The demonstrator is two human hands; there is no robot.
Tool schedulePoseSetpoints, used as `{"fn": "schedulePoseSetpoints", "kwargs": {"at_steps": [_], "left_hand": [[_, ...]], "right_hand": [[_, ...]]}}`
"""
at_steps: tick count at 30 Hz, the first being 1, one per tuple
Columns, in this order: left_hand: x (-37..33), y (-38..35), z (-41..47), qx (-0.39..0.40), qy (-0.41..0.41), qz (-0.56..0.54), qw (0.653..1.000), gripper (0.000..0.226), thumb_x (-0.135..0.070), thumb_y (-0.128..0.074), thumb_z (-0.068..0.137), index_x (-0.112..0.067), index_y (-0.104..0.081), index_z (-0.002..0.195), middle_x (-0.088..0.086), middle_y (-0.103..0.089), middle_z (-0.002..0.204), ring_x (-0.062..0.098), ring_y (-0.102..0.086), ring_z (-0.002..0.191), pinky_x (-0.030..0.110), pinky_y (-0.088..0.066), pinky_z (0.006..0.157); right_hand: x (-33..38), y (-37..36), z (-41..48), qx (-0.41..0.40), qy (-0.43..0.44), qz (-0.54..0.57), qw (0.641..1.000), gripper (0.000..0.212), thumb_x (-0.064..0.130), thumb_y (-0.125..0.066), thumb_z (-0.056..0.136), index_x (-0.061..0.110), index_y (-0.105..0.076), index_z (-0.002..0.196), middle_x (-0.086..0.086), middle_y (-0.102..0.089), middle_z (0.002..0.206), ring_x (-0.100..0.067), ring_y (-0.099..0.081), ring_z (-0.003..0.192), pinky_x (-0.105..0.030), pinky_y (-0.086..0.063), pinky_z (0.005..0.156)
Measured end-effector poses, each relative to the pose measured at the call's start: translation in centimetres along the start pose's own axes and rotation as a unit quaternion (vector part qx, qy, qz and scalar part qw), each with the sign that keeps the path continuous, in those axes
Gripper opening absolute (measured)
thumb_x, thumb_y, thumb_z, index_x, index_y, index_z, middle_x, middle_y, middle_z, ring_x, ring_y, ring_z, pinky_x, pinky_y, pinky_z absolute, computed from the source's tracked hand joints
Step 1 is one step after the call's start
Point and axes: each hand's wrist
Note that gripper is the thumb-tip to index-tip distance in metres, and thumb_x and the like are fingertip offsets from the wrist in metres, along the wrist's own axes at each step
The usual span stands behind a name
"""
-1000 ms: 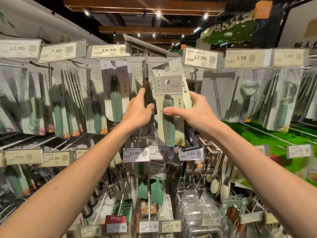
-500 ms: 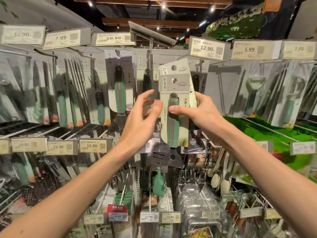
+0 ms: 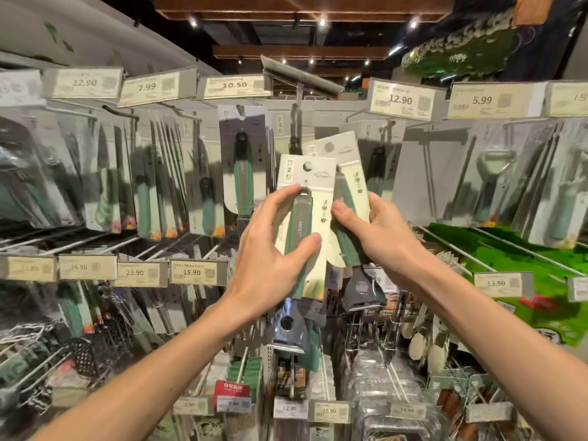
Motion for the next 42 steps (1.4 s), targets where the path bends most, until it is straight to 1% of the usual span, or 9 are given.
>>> {"fn": "schedulePoseSetpoints", "kwargs": {"at_steps": [3, 6, 15, 21, 26, 29, 35, 39, 42], "left_hand": [[-0.5, 0.7, 0.6, -0.024, -0.017, 0.015, 0.999, 0.064, -0.015, -0.075, 0.085, -0.022, -0.046, 0.142, -0.015, -0.05, 0.142, -0.012, -0.043, 0.128, 0.004, -0.031, 0.106], [-0.8, 1.2, 1.9, -0.03, -0.03, 0.04, 0.998, 0.063, -0.016, -0.075, 0.085, -0.021, -0.048, 0.142, -0.012, -0.051, 0.141, -0.018, -0.043, 0.121, -0.002, -0.029, 0.102], [-0.8, 1.5, 7.7, -0.059, -0.05, 0.097, 0.992, 0.065, -0.026, -0.075, 0.086, -0.028, -0.047, 0.144, -0.006, -0.052, 0.142, 0.003, -0.046, 0.13, 0.03, -0.035, 0.114], [0.2, 0.5, 9.4, -0.043, 0.016, 0.128, 0.991, 0.064, -0.03, -0.069, 0.091, -0.028, -0.041, 0.149, -0.001, -0.046, 0.147, 0.01, -0.039, 0.135, 0.024, -0.022, 0.105], [0.9, -0.5, 10.7, -0.016, 0.078, 0.145, 0.986, 0.068, -0.032, -0.066, 0.094, -0.019, -0.034, 0.152, 0.008, -0.039, 0.153, 0.022, -0.032, 0.143, 0.041, -0.025, 0.116], [1.8, -1.3, 11.5, -0.005, 0.105, 0.144, 0.984, 0.065, -0.034, -0.067, 0.092, -0.018, -0.039, 0.149, 0.011, -0.042, 0.15, 0.026, -0.035, 0.142, 0.05, -0.03, 0.116], [2.4, -1.5, 12.0, 0.019, 0.126, 0.151, 0.98, 0.065, -0.03, -0.066, 0.094, -0.024, -0.035, 0.15, 0.011, -0.045, 0.148, 0.028, -0.041, 0.138, 0.05, -0.032, 0.112], [1.3, -0.9, 10.2, 0.059, 0.148, 0.152, 0.976, 0.078, -0.028, -0.063, 0.096, -0.026, -0.014, 0.157, 0.006, -0.027, 0.161, 0.025, -0.028, 0.147, 0.05, -0.025, 0.116], [0.1, -1.0, 7.5, 0.05, 0.115, 0.107, 0.986, 0.076, -0.036, -0.061, 0.097, -0.035, -0.014, 0.156, 0.0, -0.031, 0.159, 0.019, -0.035, 0.142, 0.049, -0.03, 0.115]], "right_hand": [[0.4, 0.6, 0.4, -0.025, -0.001, 0.012, 1.0, 0.009, 0.026, -0.058, 0.096, 0.023, -0.063, 0.103, -0.003, -0.075, 0.105, -0.018, -0.073, 0.094, -0.045, -0.059, 0.085], [0.5, 1.1, 0.5, -0.027, 0.005, 0.001, 1.0, 0.006, 0.027, -0.058, 0.096, 0.026, -0.062, 0.1, -0.002, -0.075, 0.103, -0.017, -0.073, 0.092, -0.038, -0.06, 0.081], [1.6, 0.5, 1.4, -0.043, 0.016, -0.004, 0.999, 0.012, 0.027, -0.061, 0.095, 0.026, -0.062, 0.106, 0.0, -0.074, 0.104, -0.017, -0.073, 0.092, -0.042, -0.059, 0.084], [1.7, 1.5, 1.4, -0.071, 0.038, -0.041, 0.996, 0.009, 0.027, -0.063, 0.094, 0.029, -0.059, 0.101, 0.011, -0.069, 0.098, -0.012, -0.069, 0.092, -0.036, -0.057, 0.086], [1.7, 1.9, 1.3, -0.065, 0.047, -0.061, 0.995, 0.008, 0.028, -0.063, 0.094, 0.03, -0.059, 0.101, 0.015, -0.069, 0.094, -0.002, -0.068, 0.084, -0.023, -0.055, 0.074], [1.6, 1.9, 1.4, -0.062, 0.044, -0.055, 0.996, 0.007, 0.029, -0.063, 0.094, 0.034, -0.059, 0.096, 0.014, -0.069, 0.095, -0.006, -0.069, 0.087, -0.027, -0.056, 0.077], [1.7, 2.0, 1.3, -0.05, 0.043, -0.061, 0.996, 0.013, 0.028, -0.061, 0.094, 0.029, -0.058, 0.106, 0.019, -0.065, 0.094, 0.002, -0.066, 0.084, -0.016, -0.054, 0.071], [1.1, 2.1, 0.7, -0.047, 0.025, -0.047, 0.997, 0.014, 0.027, -0.06, 0.095, 0.031, -0.059, 0.108, 0.012, -0.069, 0.104, -0.007, -0.069, 0.094, -0.028, -0.057, 0.083], [0.4, 1.9, 0.3, -0.046, 0.008, -0.04, 0.998, 0.013, 0.028, -0.059, 0.096, 0.032, -0.06, 0.108, 0.003, -0.072, 0.111, -0.013, -0.07, 0.098, -0.039, -0.057, 0.089]]}}
Point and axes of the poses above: each hand's wrist, its own z-axis towards the middle knuckle, its own y-axis out of the back of the hand, x = y × z
